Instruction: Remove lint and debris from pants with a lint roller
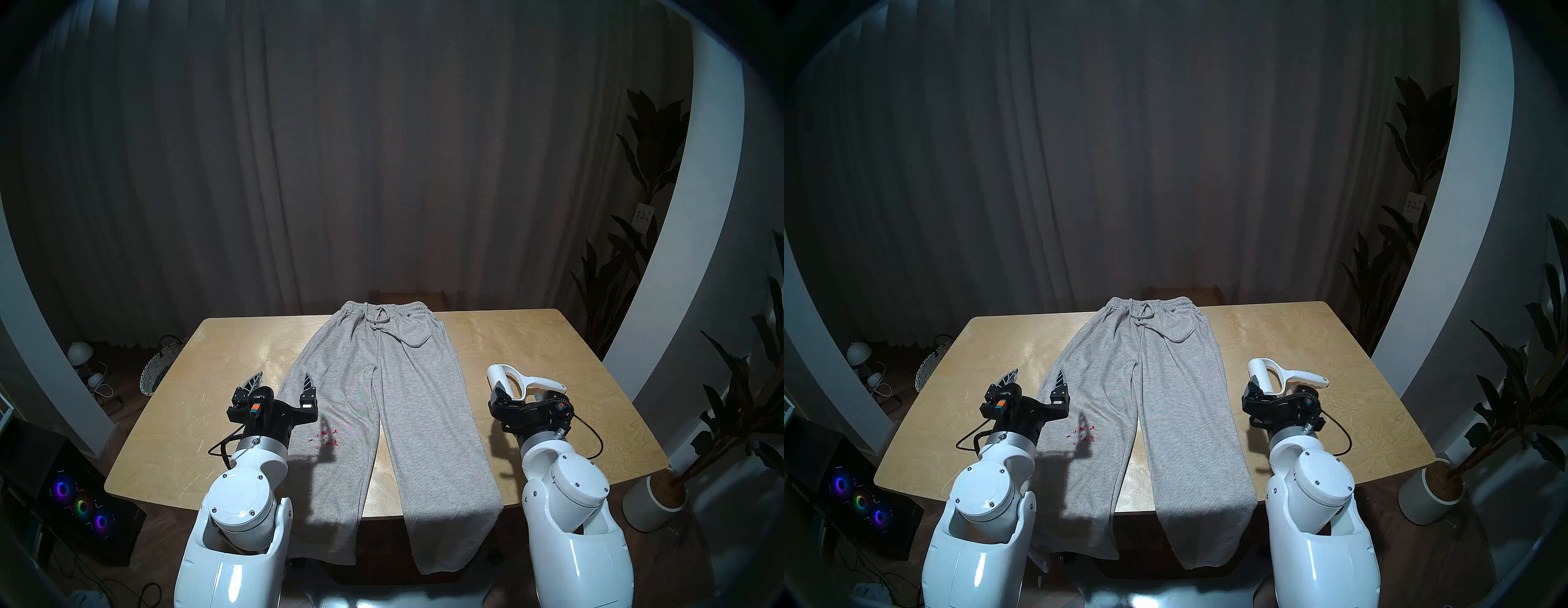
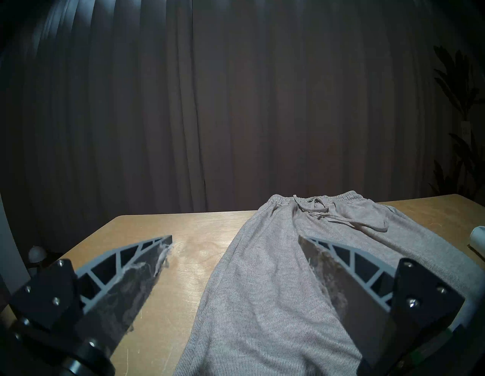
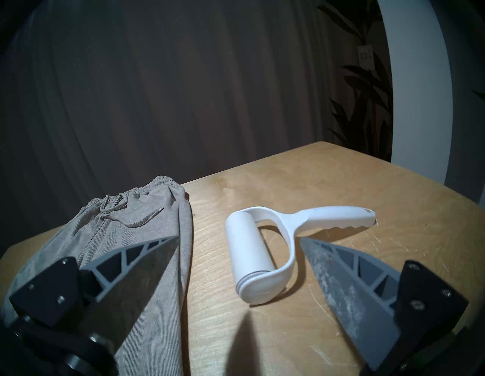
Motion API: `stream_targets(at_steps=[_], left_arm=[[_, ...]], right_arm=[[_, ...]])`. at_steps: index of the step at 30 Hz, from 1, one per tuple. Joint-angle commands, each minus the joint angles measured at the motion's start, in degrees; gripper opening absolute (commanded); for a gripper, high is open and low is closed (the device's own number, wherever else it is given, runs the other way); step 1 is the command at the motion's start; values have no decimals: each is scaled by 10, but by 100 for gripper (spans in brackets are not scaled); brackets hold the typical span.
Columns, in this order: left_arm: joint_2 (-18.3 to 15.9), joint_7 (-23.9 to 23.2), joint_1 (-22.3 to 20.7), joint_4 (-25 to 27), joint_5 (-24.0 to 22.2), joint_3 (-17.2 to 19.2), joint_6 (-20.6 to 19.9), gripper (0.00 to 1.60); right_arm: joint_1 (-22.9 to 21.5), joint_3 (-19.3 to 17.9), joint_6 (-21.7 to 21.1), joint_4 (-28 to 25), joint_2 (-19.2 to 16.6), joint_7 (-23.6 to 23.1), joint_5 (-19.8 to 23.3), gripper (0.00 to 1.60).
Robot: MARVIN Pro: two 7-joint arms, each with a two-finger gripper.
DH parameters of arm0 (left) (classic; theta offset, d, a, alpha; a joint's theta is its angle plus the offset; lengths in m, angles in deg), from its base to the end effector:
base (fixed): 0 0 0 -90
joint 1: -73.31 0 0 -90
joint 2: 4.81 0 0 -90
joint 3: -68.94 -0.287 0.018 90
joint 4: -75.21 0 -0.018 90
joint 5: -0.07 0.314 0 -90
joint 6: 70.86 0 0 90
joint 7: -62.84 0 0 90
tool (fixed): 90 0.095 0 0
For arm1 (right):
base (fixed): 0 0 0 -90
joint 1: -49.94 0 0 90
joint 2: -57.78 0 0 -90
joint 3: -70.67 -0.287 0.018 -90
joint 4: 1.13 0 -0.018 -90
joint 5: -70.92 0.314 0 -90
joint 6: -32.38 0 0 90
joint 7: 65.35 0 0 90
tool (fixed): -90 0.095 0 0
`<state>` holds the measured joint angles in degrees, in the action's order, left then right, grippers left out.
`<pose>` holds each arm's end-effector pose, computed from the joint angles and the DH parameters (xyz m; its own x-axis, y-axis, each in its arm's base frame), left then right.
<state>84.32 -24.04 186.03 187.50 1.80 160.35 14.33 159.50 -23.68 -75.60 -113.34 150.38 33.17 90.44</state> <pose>0.3139 0.0178 -0.3002 0.0918 -0.0519 0.9944 0.0708 -0.9958 -0.0585 0.3243 -0.0264 -0.3086 0.2393 -0.3555 0.9035 -0.2093 -0.9276 -0.3095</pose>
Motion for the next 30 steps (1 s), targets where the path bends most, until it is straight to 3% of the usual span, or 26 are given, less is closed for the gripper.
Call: stream_targets(at_steps=[1,6,10,20,29,30], left_arm=[[-4,-12,-12,12,-10,0,-10,160],[-10,-27,-23,5,-24,5,-26,160],[-20,-42,-29,-2,-30,6,-37,160],[-24,-48,-44,-19,-41,17,-42,160],[-42,-50,-66,-55,-30,29,-35,160],[-42,-51,-70,-61,-30,30,-33,160]], right_arm=[[-33,-34,-52,-25,14,3,122,160],[-47,-57,-118,-31,14,30,221,160],[-54,-66,-147,-33,14,53,264,160],[-69,-115,-111,-26,16,140,461,160],[-111,-176,-104,-8,8,225,581,160],[-119,-181,-103,-4,7,251,604,160]])
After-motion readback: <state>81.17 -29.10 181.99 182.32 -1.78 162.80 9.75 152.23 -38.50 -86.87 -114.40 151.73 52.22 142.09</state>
